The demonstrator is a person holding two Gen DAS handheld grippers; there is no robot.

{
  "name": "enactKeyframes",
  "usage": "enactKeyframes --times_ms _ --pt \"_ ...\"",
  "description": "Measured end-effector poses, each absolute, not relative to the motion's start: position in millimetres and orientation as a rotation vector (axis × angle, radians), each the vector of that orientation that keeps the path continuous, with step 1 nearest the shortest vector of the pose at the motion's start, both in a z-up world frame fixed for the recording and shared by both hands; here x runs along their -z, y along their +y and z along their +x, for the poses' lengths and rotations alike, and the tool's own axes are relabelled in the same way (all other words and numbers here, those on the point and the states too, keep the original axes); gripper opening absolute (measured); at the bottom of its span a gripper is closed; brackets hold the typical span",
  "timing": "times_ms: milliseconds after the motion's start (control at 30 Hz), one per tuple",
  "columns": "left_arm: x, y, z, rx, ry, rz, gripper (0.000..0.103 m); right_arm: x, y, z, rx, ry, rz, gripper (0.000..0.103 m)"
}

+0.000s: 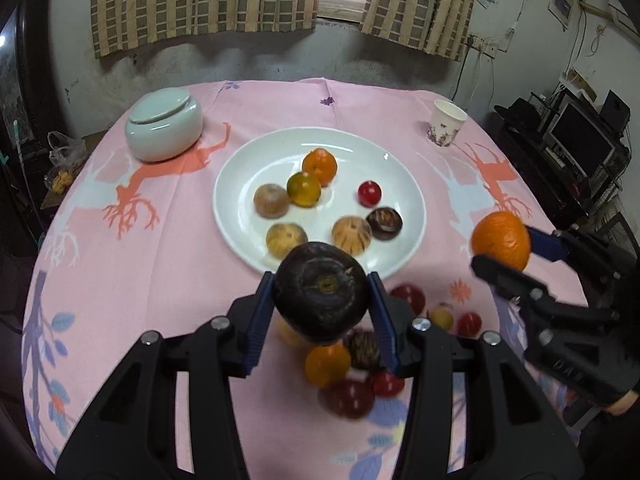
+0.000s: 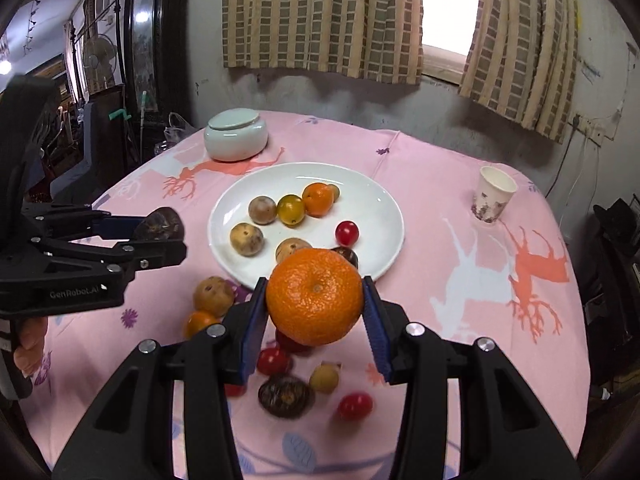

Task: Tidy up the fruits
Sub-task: 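Carry both fruits onto the white plate and open both tools, then move both open tools back toward the fruit pile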

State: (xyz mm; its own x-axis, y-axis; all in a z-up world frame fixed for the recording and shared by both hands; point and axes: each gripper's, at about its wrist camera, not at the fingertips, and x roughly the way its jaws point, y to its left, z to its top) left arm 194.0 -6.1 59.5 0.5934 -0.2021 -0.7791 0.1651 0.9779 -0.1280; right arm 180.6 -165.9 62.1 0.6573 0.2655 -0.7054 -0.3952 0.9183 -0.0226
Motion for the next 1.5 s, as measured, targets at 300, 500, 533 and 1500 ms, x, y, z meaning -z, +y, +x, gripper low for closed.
enactKeyframes --times_ms 300,500,533,1500 --pt "-15 -7 275 0.165 1.003 -0.072 0.047 -23 -146 251 -0.401 0.827 -0.191 0.046" --pt "-1 -5 300 0.154 1.009 -0.081 0.047 -4 -141 278 -0.396 0.849 -0.173 0.046" --pt "0 -5 302 0.152 1.009 -0.082 0.047 -2 -141 282 -0.392 0.849 -0.165 0.046" --pt "-35 -8 196 0.147 0.895 -0.003 0.08 -24 -187 203 -0.329 0.815 -0.036 0.066"
